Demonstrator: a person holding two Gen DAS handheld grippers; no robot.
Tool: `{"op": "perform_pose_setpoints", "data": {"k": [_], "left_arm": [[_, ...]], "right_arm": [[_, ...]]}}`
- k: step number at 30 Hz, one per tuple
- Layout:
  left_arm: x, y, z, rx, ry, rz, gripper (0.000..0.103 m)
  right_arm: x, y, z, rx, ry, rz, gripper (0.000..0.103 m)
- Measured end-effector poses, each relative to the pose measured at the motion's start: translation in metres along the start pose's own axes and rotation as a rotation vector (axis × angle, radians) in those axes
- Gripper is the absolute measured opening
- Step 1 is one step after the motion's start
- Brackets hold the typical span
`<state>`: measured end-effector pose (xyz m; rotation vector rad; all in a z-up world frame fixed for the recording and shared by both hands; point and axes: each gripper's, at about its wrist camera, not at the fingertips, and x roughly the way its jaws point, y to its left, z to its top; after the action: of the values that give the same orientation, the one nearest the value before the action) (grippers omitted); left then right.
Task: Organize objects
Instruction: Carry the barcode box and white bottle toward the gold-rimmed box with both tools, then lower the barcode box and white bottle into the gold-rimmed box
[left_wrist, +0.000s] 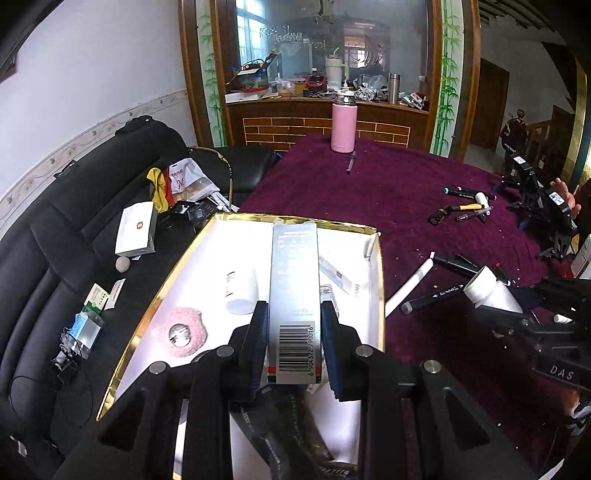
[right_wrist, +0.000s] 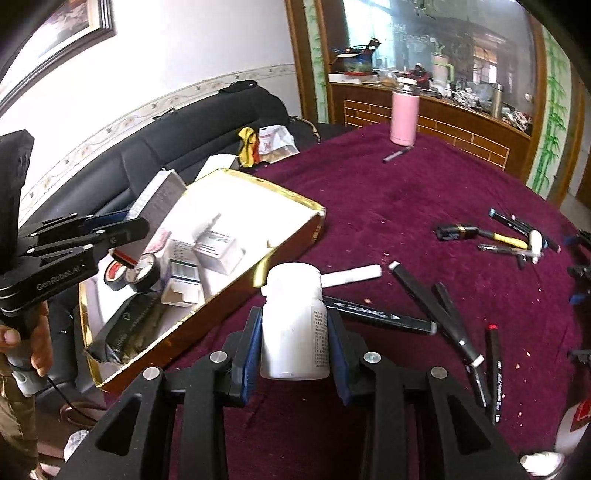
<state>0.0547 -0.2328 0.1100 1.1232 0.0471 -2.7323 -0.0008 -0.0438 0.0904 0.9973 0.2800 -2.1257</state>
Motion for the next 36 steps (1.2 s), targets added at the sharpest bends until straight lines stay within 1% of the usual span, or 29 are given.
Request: {"op": "perform_pose_setpoints", "data": {"k": [7, 13, 36], "left_arm": [[-0.003, 0.012, -0.003, -0.018, -0.005, 0.013, 0.027], [-0.003, 0.026, -0.008, -0.049, 0.001, 0.023, 0.027], [0.004, 0.060, -0.019, -0.104, 0.018, 0.053, 0.027]], "right_arm": [[0.003, 0.025, 0.006, -0.043, -0.001, 0.026, 0.036], [0.004, 0.036, 0.008, -0.065, -0.002, 0.039, 0.036], [0.017, 0.062, 0.019, -0.107, 0.009, 0.070, 0.036]]}}
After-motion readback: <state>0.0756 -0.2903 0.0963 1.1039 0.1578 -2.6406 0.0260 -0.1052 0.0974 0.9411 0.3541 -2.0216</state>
